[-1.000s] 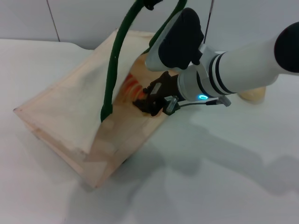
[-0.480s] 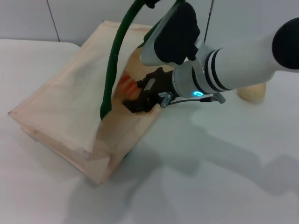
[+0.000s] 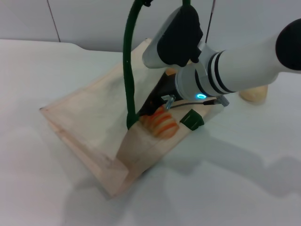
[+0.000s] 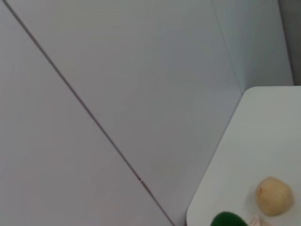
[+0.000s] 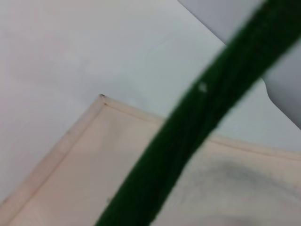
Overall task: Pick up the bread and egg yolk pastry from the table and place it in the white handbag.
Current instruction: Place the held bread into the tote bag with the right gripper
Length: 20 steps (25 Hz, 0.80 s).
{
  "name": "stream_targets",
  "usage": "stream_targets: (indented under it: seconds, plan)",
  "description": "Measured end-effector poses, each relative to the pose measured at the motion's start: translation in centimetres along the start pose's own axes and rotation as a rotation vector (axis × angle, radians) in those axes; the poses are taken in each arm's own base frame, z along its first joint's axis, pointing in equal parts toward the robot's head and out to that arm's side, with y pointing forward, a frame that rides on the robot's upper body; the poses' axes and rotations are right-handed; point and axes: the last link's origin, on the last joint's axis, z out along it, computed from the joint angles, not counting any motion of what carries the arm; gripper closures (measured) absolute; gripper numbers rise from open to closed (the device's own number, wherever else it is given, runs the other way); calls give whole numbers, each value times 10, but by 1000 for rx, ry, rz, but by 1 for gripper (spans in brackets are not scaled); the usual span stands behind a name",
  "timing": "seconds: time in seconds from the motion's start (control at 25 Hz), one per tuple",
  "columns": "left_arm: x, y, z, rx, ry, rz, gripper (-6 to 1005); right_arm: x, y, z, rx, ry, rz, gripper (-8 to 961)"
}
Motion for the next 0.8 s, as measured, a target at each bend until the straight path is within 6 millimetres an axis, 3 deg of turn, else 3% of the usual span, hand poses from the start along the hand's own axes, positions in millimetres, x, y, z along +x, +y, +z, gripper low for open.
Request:
stream_targets:
  seconds: [0.2, 0.44, 0.8]
  plan:
    - [-16, -9, -3, 62, -18, -47, 876, 10, -11, -5, 25, 11, 35, 225]
    - [-32, -24, -8, 178, -54, -111, 877, 40, -39, -26, 81, 61, 124, 228]
    - [-45, -32, -12, 234, -69, -157, 878, 51, -42, -38, 78, 64, 156, 235]
